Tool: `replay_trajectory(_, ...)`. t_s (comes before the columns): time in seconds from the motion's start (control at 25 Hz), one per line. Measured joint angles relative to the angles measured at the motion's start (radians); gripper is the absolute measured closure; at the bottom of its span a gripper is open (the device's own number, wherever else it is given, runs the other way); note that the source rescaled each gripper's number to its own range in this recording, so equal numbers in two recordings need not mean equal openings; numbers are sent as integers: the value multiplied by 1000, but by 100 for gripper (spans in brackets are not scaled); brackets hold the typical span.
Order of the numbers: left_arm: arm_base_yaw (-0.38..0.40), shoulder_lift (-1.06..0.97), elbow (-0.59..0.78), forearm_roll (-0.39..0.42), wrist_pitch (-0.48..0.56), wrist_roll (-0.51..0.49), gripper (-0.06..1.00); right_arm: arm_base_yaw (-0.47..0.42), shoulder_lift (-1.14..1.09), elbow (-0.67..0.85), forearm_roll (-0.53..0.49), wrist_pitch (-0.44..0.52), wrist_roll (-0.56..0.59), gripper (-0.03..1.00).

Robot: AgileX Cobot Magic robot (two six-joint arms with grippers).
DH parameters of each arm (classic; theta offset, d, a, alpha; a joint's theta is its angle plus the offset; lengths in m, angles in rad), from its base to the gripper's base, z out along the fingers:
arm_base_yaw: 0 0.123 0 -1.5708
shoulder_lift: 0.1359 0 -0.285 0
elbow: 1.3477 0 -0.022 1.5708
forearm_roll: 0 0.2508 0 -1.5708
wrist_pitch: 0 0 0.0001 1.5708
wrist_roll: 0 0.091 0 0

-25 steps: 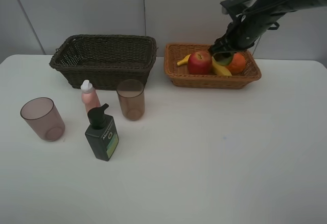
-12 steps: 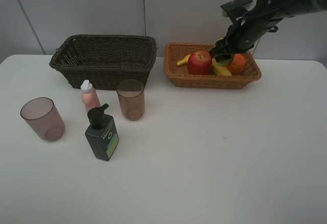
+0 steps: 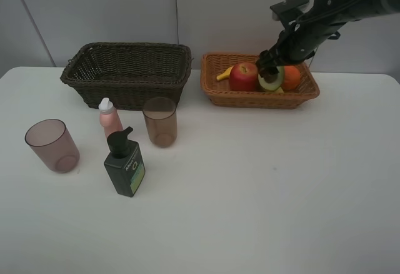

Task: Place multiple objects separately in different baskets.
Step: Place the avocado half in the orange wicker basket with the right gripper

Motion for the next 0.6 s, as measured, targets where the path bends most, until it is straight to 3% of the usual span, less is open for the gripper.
replay_trajectory(0.08,0,0,0,0,0,0,-6,0,0,0,10,0,0,3)
replay_trajectory(0.16,0,0,0,0,0,0,-6,0,0,0,14,0,0,-1)
replay_trajectory(0.6,0,0,0,0,0,0,-6,0,0,0,15,0,0,-3)
